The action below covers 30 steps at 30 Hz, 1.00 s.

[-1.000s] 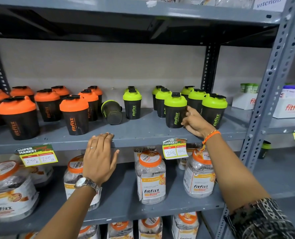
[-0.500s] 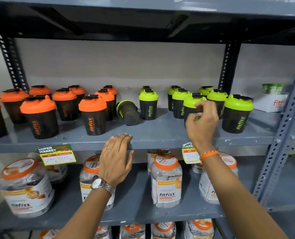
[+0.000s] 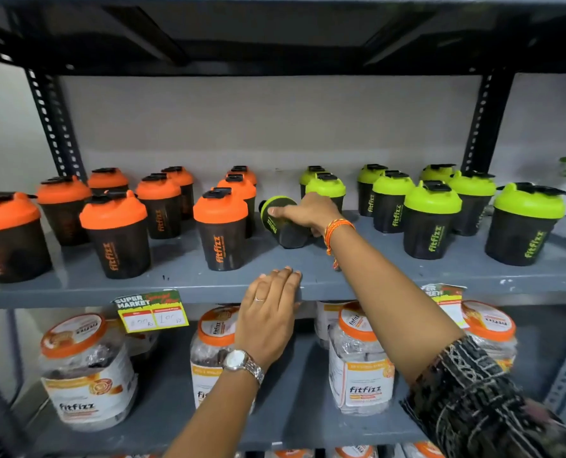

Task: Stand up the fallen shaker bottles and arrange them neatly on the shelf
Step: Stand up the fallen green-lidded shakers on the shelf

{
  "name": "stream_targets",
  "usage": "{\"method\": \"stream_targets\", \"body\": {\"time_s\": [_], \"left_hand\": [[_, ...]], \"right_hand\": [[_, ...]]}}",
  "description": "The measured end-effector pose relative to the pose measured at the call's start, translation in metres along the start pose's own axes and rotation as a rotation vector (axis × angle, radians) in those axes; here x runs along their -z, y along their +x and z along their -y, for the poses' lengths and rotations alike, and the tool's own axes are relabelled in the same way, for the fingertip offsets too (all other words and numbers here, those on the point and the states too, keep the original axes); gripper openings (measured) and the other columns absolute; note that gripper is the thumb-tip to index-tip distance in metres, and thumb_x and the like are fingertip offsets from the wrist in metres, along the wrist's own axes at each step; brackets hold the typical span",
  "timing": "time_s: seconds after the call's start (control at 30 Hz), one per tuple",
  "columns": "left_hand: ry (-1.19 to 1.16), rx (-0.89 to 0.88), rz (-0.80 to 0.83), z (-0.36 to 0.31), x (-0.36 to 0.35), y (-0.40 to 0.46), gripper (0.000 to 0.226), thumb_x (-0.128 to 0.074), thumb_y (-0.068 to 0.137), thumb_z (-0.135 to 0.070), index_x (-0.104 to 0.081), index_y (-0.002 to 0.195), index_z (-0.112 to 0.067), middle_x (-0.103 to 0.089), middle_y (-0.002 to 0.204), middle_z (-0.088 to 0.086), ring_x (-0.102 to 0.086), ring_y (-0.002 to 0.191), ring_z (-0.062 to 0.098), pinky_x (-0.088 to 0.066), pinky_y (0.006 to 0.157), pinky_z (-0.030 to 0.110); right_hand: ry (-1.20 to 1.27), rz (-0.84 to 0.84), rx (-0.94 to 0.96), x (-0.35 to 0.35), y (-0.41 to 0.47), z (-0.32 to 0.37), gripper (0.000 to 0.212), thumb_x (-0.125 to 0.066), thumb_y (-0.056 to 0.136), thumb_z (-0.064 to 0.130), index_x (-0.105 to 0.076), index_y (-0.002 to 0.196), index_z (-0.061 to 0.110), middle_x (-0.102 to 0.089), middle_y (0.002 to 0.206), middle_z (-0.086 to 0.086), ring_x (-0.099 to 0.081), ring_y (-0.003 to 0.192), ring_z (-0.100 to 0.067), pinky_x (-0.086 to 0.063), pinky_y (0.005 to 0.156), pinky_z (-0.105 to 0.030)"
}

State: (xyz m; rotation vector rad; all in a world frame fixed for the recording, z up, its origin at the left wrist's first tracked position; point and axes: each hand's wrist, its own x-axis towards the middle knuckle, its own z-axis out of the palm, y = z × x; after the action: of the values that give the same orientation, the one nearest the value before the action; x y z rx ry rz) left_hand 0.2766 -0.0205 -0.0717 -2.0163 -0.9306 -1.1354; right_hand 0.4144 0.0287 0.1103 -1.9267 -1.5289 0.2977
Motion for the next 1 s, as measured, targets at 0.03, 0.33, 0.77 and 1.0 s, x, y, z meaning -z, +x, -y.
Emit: {"method": "stream_targets", "body": {"time_s": [0.03, 0.33, 0.77, 1.0], "left_hand": [[0.004, -0.004, -0.006, 0.001, -0.002, -0.001, 0.047, -0.067, 0.088, -0.023, -0.057, 0.133, -0.014, -0.065, 0.131, 0.006, -0.060, 0.117, 0.026, -0.031, 0.111, 0.037], [-0.001, 0.007, -0.021, 0.000, -0.003, -0.001, 0.047, -0.065, 0.085, -0.029, -0.060, 0.130, -0.014, -0.067, 0.129, 0.005, -0.057, 0.117, 0.024, -0.031, 0.111, 0.037], [-0.086, 0.074, 0.065, -0.011, 0.017, 0.001, 0.045, -0.058, 0.092, -0.032, -0.057, 0.133, -0.011, -0.061, 0.135, 0.008, -0.054, 0.122, 0.027, -0.029, 0.115, 0.041], [-0.118, 0.104, 0.146, -0.015, 0.030, 0.002, 0.051, -0.058, 0.090, -0.032, -0.052, 0.137, -0.012, -0.058, 0.138, 0.009, -0.050, 0.126, 0.027, -0.026, 0.119, 0.041]], "right_hand": [[0.011, 0.016, -0.011, -0.003, 0.002, 0.001, 0.065, -0.073, 0.066, 0.070, -0.059, 0.085, 0.010, -0.066, 0.103, -0.013, -0.066, 0.098, -0.032, -0.056, 0.077, -0.038], [0.440, 0.126, -0.129, 0.001, -0.002, -0.009, 0.042, -0.082, 0.072, 0.043, -0.062, 0.092, 0.012, -0.071, 0.095, -0.006, -0.068, 0.083, -0.018, -0.057, 0.058, -0.029], [1.019, 0.349, 0.133, 0.029, -0.053, -0.094, 0.031, -0.061, 0.091, -0.001, -0.060, 0.121, 0.001, -0.075, 0.105, -0.007, -0.071, 0.100, -0.017, -0.059, 0.088, -0.030], [0.888, 0.307, 0.166, 0.034, -0.059, -0.109, 0.049, -0.060, 0.091, -0.006, -0.047, 0.138, -0.003, -0.062, 0.128, -0.017, -0.060, 0.120, -0.026, -0.047, 0.108, -0.040]]}}
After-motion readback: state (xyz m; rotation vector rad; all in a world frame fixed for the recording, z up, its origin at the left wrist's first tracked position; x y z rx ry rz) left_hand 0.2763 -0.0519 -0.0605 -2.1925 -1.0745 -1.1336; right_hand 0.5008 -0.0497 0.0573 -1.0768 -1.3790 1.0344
